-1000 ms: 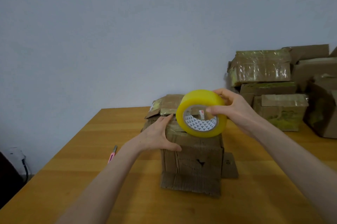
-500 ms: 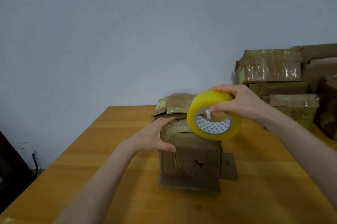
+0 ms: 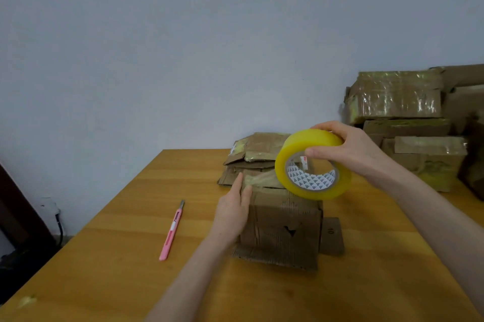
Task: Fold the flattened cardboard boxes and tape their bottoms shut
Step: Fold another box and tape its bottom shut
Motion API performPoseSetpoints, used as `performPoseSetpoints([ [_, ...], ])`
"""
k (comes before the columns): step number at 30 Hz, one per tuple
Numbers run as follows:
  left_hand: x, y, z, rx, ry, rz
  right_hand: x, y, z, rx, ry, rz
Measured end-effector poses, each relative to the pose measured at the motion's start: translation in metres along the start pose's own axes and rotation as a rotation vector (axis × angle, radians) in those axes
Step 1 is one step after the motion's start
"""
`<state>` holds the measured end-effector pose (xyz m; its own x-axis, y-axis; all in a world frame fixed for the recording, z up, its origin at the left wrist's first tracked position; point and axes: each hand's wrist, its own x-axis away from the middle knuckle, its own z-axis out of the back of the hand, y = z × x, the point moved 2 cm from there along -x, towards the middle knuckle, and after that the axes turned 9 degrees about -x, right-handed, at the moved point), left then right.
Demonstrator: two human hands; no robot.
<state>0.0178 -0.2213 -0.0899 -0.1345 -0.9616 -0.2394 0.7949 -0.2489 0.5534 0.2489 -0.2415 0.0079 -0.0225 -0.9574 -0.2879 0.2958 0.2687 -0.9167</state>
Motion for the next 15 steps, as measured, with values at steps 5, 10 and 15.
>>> performPoseSetpoints([
  [5, -0.001, 0.005, 0.009, -0.361, -0.102, -0.154, 0.012, 0.012, 0.0, -0.062, -0.001, -0.022],
  [10, 0.002, 0.022, -0.004, -0.746, -0.097, -0.44, 0.023, 0.02, 0.004, -0.184, -0.03, 0.014],
  [15, -0.003, 0.01, -0.004, -0.806, -0.067, -0.502, 0.016, 0.015, 0.011, -0.121, -0.03, 0.038],
])
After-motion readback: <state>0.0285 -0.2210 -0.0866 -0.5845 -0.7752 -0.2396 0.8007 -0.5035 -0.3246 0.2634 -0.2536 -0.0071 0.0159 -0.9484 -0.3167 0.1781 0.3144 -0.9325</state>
